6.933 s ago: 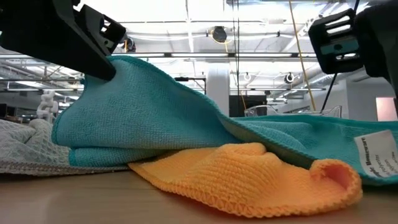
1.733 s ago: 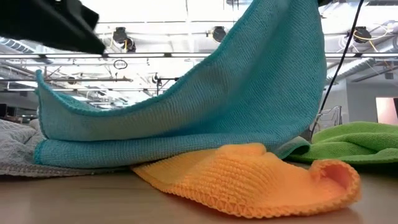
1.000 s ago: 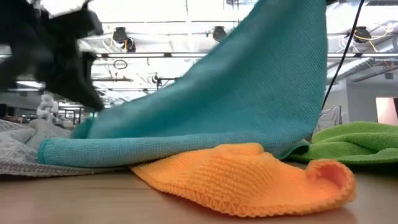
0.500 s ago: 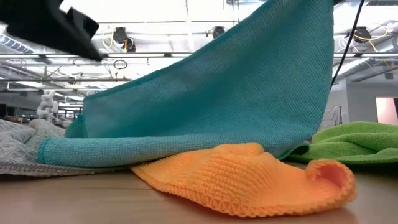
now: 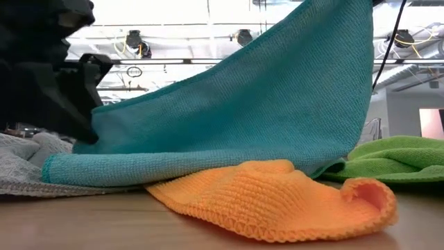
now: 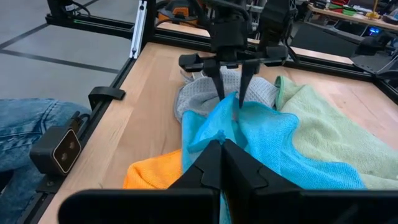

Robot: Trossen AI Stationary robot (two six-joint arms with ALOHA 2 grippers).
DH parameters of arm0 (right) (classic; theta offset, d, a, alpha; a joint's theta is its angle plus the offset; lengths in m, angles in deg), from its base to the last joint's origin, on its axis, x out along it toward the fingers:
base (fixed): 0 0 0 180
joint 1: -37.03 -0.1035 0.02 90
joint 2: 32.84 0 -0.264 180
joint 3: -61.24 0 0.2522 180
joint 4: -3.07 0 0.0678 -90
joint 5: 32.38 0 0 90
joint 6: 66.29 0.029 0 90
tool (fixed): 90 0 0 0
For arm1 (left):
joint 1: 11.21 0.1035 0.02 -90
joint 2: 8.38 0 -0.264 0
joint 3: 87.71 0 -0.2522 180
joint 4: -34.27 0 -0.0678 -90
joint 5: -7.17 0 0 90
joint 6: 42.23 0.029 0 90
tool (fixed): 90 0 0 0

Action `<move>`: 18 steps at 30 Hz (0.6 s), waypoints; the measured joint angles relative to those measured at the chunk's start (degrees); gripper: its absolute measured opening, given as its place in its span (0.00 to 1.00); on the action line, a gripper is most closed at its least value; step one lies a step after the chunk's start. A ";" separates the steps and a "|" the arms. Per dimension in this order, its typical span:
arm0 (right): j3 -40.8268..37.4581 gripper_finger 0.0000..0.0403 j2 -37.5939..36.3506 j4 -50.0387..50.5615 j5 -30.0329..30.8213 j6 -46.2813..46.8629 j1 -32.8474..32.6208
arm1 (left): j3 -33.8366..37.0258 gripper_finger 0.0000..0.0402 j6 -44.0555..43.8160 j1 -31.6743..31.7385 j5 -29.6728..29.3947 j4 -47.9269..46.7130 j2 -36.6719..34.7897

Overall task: Fold microfiber towels
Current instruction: Fold the blue microfiber towel

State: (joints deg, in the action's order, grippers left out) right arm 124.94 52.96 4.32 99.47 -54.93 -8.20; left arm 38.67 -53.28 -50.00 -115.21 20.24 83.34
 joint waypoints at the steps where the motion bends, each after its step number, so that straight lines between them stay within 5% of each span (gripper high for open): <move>1: 0.00 0.00 0.00 0.01 0.00 0.00 0.00 | 0.00 0.15 0.95 -0.21 -0.01 0.45 -0.73; 3: 0.00 0.00 0.00 0.03 0.02 0.00 0.14 | -0.26 0.04 2.09 -0.69 -0.43 0.57 -2.91; 10: 0.00 0.00 0.00 -4.71 1.34 -2.31 0.78 | -0.87 0.01 11.16 -2.40 -4.22 0.45 -17.37; 18: 0.00 0.00 -6.17 -19.15 4.54 -21.80 -1.24 | -0.96 0.02 26.11 -4.88 -7.25 -1.39 -39.77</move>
State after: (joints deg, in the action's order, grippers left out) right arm 124.94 46.79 -14.83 104.01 -76.73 -9.44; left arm 37.71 -27.16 -54.89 -122.46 18.85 43.57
